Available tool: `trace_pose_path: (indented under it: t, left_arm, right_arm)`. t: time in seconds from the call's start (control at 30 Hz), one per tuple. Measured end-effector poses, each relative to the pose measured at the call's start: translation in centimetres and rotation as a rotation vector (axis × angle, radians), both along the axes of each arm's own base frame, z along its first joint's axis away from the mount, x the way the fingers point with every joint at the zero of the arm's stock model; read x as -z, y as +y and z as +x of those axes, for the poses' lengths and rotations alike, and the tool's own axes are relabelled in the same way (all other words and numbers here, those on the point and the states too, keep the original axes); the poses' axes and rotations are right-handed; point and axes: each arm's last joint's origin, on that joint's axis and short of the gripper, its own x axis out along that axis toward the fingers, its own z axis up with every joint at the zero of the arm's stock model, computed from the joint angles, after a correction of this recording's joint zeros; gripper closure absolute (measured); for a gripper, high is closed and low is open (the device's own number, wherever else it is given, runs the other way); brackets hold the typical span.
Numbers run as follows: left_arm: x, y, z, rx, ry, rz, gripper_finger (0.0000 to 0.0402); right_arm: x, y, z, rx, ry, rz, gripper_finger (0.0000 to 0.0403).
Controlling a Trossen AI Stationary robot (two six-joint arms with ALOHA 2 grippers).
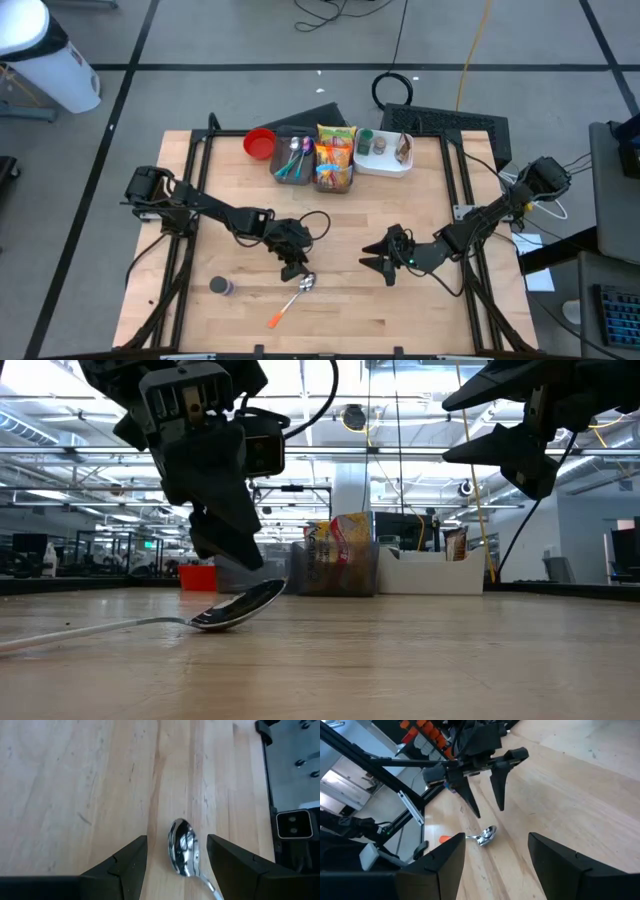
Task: Pick & Place Food Item
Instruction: Put the white and orange spoon into the left black bin
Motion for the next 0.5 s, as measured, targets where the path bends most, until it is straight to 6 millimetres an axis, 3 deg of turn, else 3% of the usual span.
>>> trace_pose_path:
  t: [0.3,0.5]
  left_arm:
    - [3.1,-0.4,1.3,0.002,0.042,-0.130,0.0188]
    - [3.8,-0.7,1.6,0.016,0.039,-0.141,0.0188]
  right_arm:
    - [0.0,-0.2,0.1,0.006,-0.001,-0.005,0.0193]
    - [0.0,-0.2,0.1,0.008,-0.001,0.001,0.0193]
